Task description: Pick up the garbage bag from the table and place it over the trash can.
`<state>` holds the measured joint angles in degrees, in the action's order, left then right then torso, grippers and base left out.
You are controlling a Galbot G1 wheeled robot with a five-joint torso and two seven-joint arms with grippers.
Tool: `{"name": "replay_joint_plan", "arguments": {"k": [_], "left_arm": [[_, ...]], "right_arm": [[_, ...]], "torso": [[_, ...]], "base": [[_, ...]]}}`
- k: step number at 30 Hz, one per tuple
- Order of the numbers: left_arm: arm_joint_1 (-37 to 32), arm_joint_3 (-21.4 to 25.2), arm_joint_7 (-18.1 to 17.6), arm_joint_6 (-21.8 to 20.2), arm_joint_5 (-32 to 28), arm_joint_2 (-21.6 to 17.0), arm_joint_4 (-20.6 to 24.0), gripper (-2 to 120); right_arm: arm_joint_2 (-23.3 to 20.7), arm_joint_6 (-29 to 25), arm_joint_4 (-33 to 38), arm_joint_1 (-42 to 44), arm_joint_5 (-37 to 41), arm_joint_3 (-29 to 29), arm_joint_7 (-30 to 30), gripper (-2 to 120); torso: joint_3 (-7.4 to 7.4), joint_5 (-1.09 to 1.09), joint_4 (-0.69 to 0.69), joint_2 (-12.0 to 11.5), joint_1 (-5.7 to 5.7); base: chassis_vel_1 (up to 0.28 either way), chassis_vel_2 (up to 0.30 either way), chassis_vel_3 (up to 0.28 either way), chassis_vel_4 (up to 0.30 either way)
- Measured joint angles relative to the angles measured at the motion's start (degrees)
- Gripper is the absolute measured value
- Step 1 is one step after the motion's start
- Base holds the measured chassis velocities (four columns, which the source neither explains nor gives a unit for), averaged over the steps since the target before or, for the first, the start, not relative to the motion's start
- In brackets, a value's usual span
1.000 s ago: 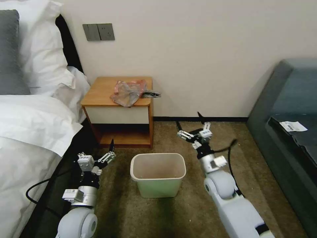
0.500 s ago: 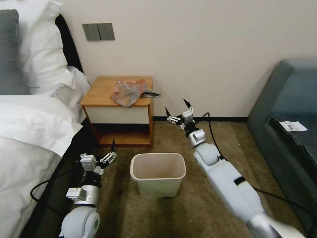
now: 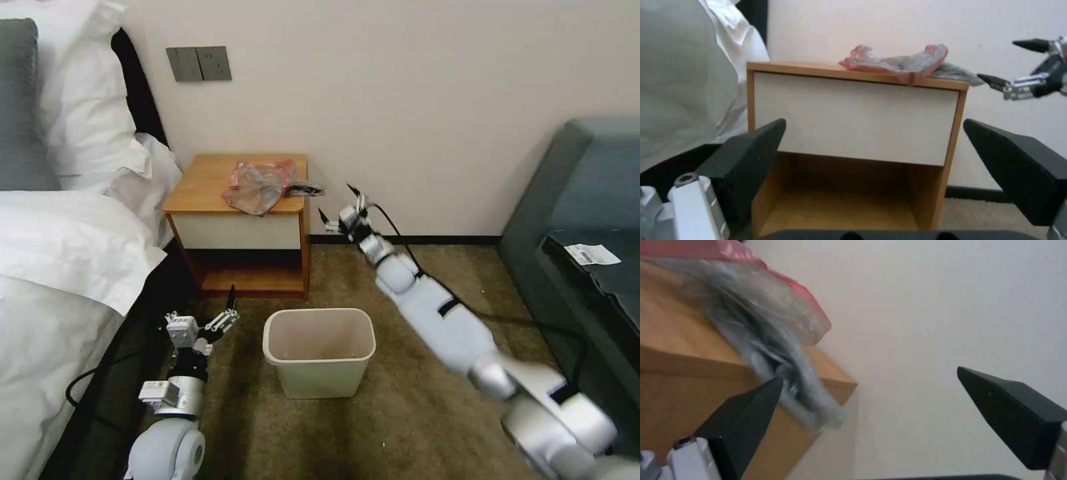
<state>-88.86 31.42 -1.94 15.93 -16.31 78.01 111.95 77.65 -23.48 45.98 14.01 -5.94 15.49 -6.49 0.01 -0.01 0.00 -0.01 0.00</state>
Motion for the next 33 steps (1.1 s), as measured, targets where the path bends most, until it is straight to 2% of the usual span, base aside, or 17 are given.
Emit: {"name": "replay_joint_plan", "arguments": {"k": [7, 19, 33], "left_arm": [[-0.2, -0.3, 0.0, 0.4, 0.9, 0.9, -0.2, 99], [-0.2, -0.4, 0.0, 0.8, 1.5, 1.3, -0.8, 99], [-0.5, -0.5, -0.1, 1.7, 2.6, 2.2, -1.1, 99]], "right_arm": [[0.3, -0.6, -4.1, -3.4, -1.0, 4.4, 0.3, 100], [0.7, -0.6, -4.6, -2.4, -2.0, 5.0, 0.4, 100], [4.5, -3.1, -13.3, -6.4, -6.3, 5.5, 0.6, 100]], "torso": [[0.00, 0.02, -0.01, 0.0, 0.00], [-0.01, 0.02, 0.00, 0.0, 0.00], [-0.01, 0.01, 0.00, 0.0, 0.00]], "base": [[0.000, 0.000, 0.000, 0.000], [0.000, 0.000, 0.000, 0.000], [0.000, 0.000, 0.000, 0.000]]}}
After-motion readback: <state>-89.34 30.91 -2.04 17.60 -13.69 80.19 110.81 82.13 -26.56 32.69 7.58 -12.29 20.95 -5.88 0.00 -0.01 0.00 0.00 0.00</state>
